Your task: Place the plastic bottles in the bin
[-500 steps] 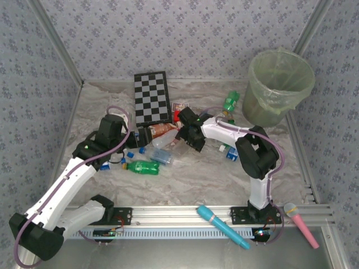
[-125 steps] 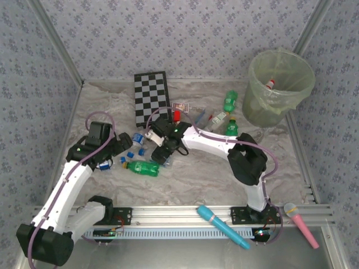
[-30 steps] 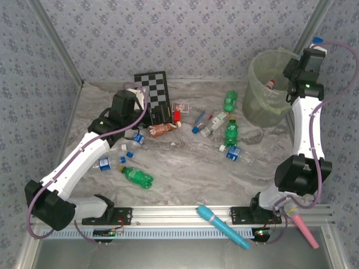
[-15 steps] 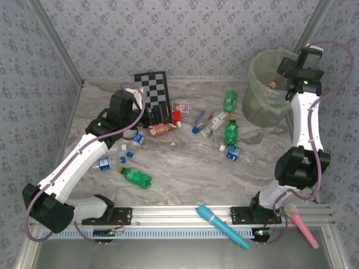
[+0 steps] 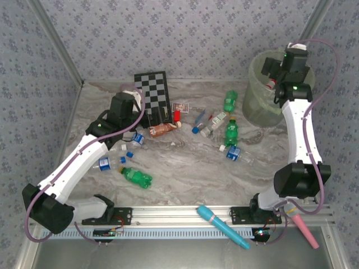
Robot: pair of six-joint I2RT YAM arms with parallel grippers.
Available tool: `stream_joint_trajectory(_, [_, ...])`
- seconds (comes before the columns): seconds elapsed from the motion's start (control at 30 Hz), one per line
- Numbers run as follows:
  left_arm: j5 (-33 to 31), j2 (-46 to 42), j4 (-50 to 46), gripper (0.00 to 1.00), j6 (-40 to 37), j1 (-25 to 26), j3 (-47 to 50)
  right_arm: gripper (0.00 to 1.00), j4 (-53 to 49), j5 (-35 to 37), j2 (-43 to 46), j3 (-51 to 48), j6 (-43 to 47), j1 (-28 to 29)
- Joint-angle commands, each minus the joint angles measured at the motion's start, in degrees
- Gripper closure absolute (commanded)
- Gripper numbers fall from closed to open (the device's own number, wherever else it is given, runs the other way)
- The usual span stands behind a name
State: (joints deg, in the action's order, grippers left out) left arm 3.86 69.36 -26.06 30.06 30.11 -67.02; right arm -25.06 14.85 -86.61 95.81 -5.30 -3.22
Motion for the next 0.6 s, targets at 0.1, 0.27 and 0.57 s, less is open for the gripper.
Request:
stream_joint_trajectory(0.1, [-6.63, -3.73, -6.72, 0.0, 4.3, -1.3, 3.67, 0.0, -0.28, 0.83, 5.43, -6.6, 0.65, 7.6])
stream_joint_trajectory(0.27, [-8.84, -6.87, -11.9, 0.0, 10.78, -5.59, 8.23, 0.0, 1.03, 0.01, 7.87, -11.61, -0.21, 14.41])
stream_joint_trajectory(0.57, [-12.44, -11.83, -22.94, 0.05, 17.09, -13.78, 13.31, 0.0, 5.1, -0.07, 7.19, -17.73, -1.55, 28.0])
